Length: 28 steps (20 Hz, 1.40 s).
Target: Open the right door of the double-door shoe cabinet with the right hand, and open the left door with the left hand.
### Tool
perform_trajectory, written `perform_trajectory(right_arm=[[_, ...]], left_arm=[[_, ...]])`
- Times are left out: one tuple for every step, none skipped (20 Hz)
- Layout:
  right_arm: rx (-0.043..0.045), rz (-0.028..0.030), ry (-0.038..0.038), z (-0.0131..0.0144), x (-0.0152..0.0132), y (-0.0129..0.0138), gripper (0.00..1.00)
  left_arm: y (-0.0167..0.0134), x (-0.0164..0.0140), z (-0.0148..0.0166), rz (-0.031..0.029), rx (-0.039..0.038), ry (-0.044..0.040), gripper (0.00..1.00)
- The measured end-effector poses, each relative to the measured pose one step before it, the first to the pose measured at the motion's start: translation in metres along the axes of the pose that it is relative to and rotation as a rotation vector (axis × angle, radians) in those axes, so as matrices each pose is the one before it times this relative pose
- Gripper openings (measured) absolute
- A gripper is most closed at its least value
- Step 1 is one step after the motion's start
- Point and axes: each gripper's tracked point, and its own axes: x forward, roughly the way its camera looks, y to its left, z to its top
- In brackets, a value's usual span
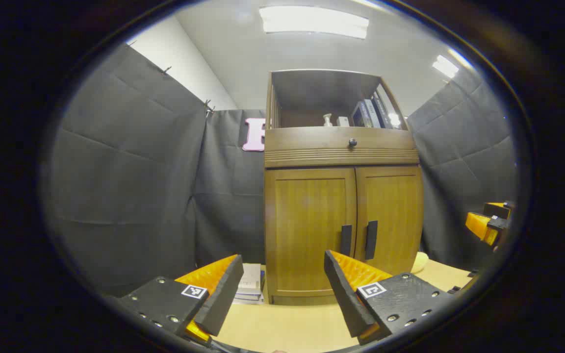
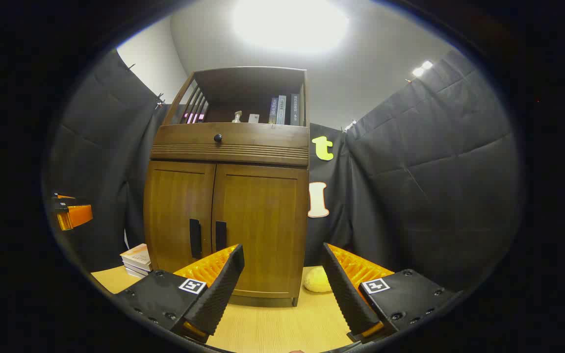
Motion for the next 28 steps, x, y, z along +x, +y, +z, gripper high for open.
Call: perform_trajectory(right_arm=[[-0.00133, 0.00616, 0.00431, -0.00237, 0.00043, 0.00208, 0.99], [-0.00252, 0.00278, 0.00622, -0.00179, 0.00123, 0.00151, 0.99], [-0.00393, 0.00248, 0.00485, -0.00008, 0.00111, 0.00126, 0.96], [-0.00333, 0.00213, 0.00221, -0.00008, 0.00246, 0.00150, 0.99], [-0.00126, 0.00177, -0.00137, -0.00115, 0.00158, 0.00076, 0.99], [0.00115, 0.00119, -0.00028, -0.00034, 0.00201, 0.00068, 0.99], [0.00397, -0.00080, -0.00190, -0.00101, -0.00034, 0.00010, 0.99], [0.00444, 0.00147, 0.00154, -0.00047, 0.00216, 0.00035, 0.99], [0.00420, 0.00213, 0.00446, -0.00196, 0.00087, 0.00074, 0.99], [0.00262, 0.00103, 0.00369, -0.00097, 0.00203, -0.00020, 0.99], [0.00107, -0.00052, 0.00249, -0.00043, 0.00120, 0.00028, 0.99], [0.00055, 0.00058, 0.00233, -0.00055, 0.00126, -0.00015, 0.99], [0.00261, 0.00341, 0.00365, -0.00225, 0.00088, 0.00031, 0.99], [0.00522, 0.00563, 0.00126, 0.00012, 0.00248, 0.00195, 0.99], [0.00633, 0.00579, -0.00106, 0.00014, 0.00325, 0.00204, 0.97], [0.00543, 0.00574, -0.00122, 0.00030, 0.00347, 0.00220, 0.99], [0.00269, 0.00635, -0.00154, -0.00033, 0.00110, 0.00302, 0.99], [0.00083, 0.00552, -0.00112, 0.00088, 0.00394, 0.00316, 0.99], [0.00067, 0.00567, -0.00212, 0.00021, 0.00388, 0.00290, 0.99], [0.00233, 0.00787, -0.00181, 0.00078, 0.00438, 0.00354, 0.97], [0.00378, 0.00941, -0.00336, 0.00016, 0.00433, 0.00411, 0.96], [0.00431, 0.00872, -0.00391, 0.00184, 0.00683, 0.00424, 0.97], [0.00503, 0.01003, -0.00416, -0.00064, 0.00530, 0.00322, 0.97], [0.00508, 0.00989, -0.00259, 0.00107, 0.00798, 0.00482, 1.00], [0.00566, 0.00983, -0.00189, -0.00016, 0.00752, 0.00475, 0.99], [0.00619, 0.00966, -0.00026, 0.00063, 0.00822, 0.00491, 0.99], [0.00625, 0.01103, 0.00090, -0.00113, 0.00719, 0.00511, 0.99], [0.00472, 0.01121, -0.00044, 0.00024, 0.00838, 0.00610, 0.97]], left_arm=[[0.00059, -0.00045, 0.00011, 0.00274, 0.00175, -0.00036, 0.95], [0.00070, -0.00021, 0.00142, 0.00310, 0.00158, -0.00133, 0.95], [0.00096, -0.00052, 0.00111, 0.00597, 0.00304, -0.00274, 0.95], [0.00108, 0.00157, 0.00157, 0.00192, 0.00230, -0.00324, 0.95], [0.00101, 0.00223, 0.00077, 0.00227, 0.00427, -0.00497, 0.95], [0.00040, 0.00066, 0.00173, 0.00167, 0.00518, -0.00533, 0.95], [-0.00115, 0.00033, 0.00001, 0.00051, 0.00489, -0.00346, 0.95], [-0.00034, 0.00180, 0.00071, 0.00156, 0.00435, -0.00183, 0.95], [0.00056, 0.00075, 0.00054, 0.00136, 0.00234, -0.00290, 0.95], [-0.00122, 0.00063, 0.00081, -0.00143, 0.00131, -0.00110, 0.95], [-0.00070, 0.00067, -0.00116, 0.00024, 0.00107, -0.00047, 0.95], [-0.00019, 0.00118, 0.00043, 0.00099, 0.00041, -0.00088, 0.95], [-0.00007, 0.00004, -0.00099, 0.00178, -0.00058, -0.00116, 0.95], [0.00003, 0.00143, -0.00001, 0.00174, -0.00078, 0.00001, 0.95], [0.00048, 0.00040, -0.00077, 0.00237, 0.00016, 0.00022, 0.95], [0.00114, 0.00032, 0.00112, 0.00270, 0.00225, -0.00045, 0.95], [0.00197, 0.00011, 0.00053, 0.00330, 0.00333, -0.00033, 0.95], [0.00139, 0.00089, 0.00023, 0.00361, 0.00308, 0.00006, 0.96], [0.00101, 0.00084, -0.00125, 0.00426, 0.00211, 0.00071, 0.95], [0.00212, 0.00041, -0.00043, 0.00490, 0.00050, 0.00047, 0.95], [0.00274, -0.00067, -0.00039, 0.00437, 0.00020, -0.00060, 0.95], [0.00290, 0.00011, 0.00089, 0.00625, 0.00150, -0.00005, 0.95], [0.00272, -0.00061, -0.00016, 0.00662, 0.00271, -0.00067, 0.95], [0.00297, 0.00087, 0.00000, 0.00801, 0.00305, 0.00059, 0.95], [0.00304, -0.00082, -0.00105, 0.00693, 0.00276, 0.00175, 0.95], [0.00384, -0.00099, -0.00073, 0.00863, 0.00285, 0.00388, 0.95], [0.00356, -0.00075, -0.00030, 0.00823, 0.00254, 0.00221, 0.95], [0.00386, -0.00089, 0.00030, 0.00982, 0.00296, 0.00179, 0.96]])
